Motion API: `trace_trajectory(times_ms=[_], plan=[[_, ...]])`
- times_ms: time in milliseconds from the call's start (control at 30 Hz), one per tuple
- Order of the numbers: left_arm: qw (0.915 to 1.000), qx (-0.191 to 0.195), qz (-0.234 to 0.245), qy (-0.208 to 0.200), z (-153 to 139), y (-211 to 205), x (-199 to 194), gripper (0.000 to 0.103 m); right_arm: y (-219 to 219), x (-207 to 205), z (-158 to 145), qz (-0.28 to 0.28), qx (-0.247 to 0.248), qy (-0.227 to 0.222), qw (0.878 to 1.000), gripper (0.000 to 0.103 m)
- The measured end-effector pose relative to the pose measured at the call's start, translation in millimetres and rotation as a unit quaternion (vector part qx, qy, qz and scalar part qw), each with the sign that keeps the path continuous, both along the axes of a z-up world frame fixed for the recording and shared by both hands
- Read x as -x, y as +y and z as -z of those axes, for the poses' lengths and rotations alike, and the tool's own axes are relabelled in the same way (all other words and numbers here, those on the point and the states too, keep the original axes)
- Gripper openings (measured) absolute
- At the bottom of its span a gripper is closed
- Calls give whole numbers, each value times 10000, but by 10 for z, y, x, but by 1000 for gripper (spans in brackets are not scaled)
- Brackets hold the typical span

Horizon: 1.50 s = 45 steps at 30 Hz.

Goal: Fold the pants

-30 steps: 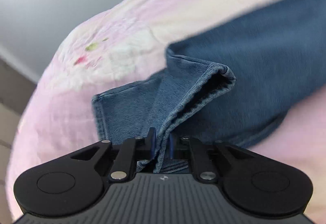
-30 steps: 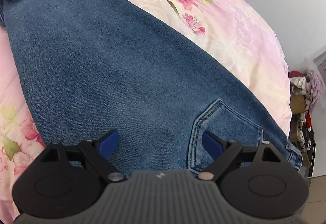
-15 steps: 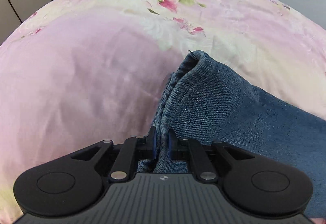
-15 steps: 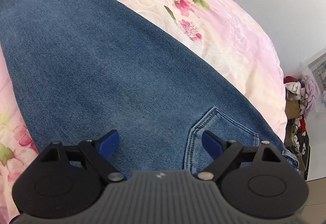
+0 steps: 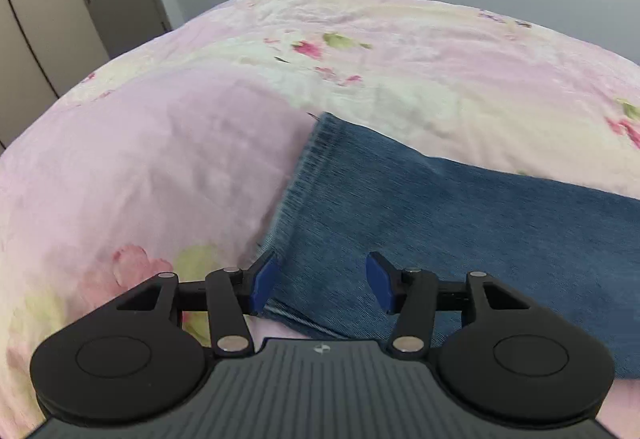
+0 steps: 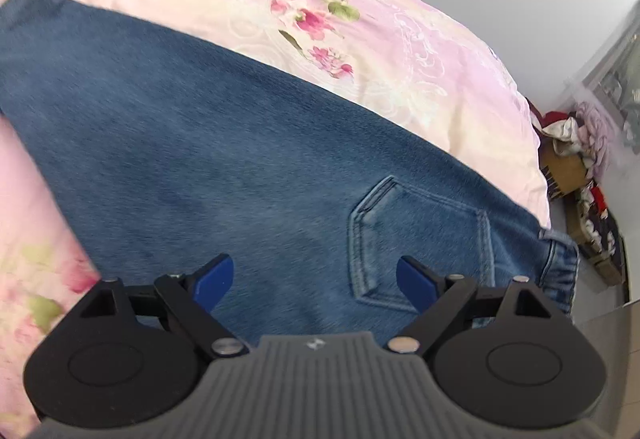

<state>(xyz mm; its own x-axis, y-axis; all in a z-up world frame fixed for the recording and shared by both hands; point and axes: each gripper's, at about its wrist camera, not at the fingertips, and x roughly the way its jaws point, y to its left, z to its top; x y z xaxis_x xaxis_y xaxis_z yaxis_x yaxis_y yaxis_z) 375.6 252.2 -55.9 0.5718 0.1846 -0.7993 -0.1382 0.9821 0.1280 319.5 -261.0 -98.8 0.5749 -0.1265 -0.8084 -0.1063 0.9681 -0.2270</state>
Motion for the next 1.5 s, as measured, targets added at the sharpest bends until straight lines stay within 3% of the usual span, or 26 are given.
trace_trajectory(times_ms=[167,267,400,533,667,767,833,967,1033,1167,1267,1367,1500], plan=[[9954,479,812,163,78,-509,446,60,213,401,6,216,-611,-110,9978,85],[9900,797,1148,216,211,-782,699,60,276,610,164,520,-1117,-50,9924,74],[9888,800,1259,97,456,-993,954,60,317,742,509,981,-1662,12,9812,57],[9920,984,764,196,713,-897,1009,60,307,763,764,1563,-1990,-231,9672,46],[9917,1180,457,206,856,-784,1051,60,289,717,832,2046,-2353,-584,9483,46],[9926,1169,278,160,912,-722,1066,60,323,664,903,2352,-2261,-749,9423,43],[9915,1297,66,-3,915,-635,1063,60,293,695,905,2629,-2443,-972,9283,39],[9821,1788,-479,-358,900,-400,1025,60,243,782,871,3019,-2865,-1268,9004,36],[9723,2128,-830,-505,916,-255,973,60,229,782,842,3102,-3000,-1383,8914,31],[9503,2778,-1304,-529,1037,-38,806,60,268,618,862,3040,-2848,-1292,8999,31],[9382,3010,-1613,-554,1116,62,676,60,190,567,877,3110,-3093,-1240,8901,21],[9328,3091,-1747,-619,1140,114,562,56,176,597,625,2727,-2939,-1392,9055,16],[9285,3154,-1886,-532,1147,202,451,38,61,601,207,2119,-2694,-1387,9291,13]])
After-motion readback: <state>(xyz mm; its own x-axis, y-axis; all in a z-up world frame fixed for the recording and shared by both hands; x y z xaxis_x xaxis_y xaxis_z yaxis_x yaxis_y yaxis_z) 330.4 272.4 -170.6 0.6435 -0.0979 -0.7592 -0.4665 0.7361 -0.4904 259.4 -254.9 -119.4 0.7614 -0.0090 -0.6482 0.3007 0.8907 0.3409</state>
